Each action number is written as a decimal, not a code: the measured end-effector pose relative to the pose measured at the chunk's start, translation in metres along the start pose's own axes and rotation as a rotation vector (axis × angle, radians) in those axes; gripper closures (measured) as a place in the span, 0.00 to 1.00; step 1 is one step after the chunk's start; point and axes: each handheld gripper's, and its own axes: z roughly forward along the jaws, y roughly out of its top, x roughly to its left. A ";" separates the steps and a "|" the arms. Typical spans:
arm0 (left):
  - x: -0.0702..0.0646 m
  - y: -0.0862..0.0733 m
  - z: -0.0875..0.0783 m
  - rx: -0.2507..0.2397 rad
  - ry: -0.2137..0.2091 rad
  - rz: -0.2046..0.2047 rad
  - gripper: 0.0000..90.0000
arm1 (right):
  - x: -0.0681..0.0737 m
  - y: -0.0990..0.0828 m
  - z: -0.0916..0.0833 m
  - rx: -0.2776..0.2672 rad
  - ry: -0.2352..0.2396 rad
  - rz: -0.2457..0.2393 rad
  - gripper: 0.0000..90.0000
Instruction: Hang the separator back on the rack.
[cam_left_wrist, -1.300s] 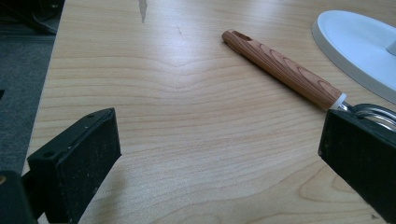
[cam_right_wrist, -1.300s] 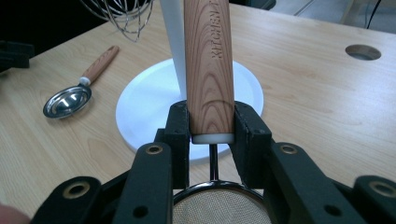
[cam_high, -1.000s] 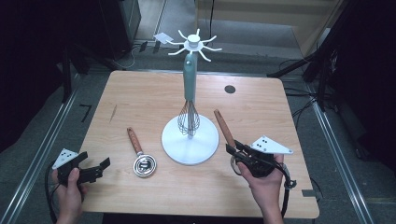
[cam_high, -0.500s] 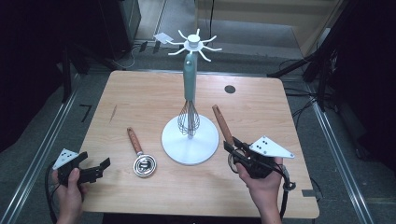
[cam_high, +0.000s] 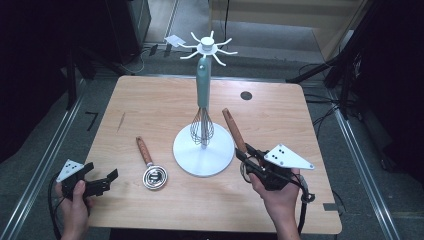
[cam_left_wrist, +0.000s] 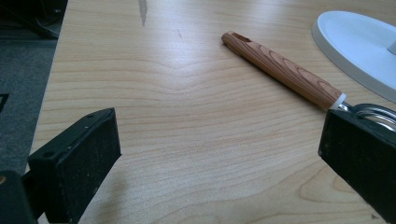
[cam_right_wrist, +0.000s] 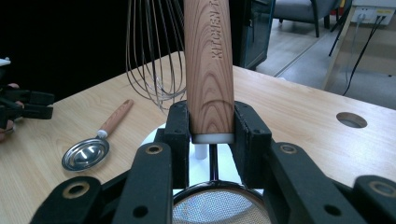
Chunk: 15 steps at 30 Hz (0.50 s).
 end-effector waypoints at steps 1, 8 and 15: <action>0.000 0.000 0.000 0.000 0.001 0.000 0.00 | 0.000 0.001 0.000 -0.003 0.002 0.004 0.79; 0.000 0.000 0.000 -0.002 0.001 -0.001 0.00 | 0.005 0.006 -0.001 -0.026 -0.027 -0.017 0.79; 0.000 0.000 0.000 -0.001 0.001 -0.002 0.00 | 0.010 0.012 -0.003 -0.081 -0.029 -0.010 0.79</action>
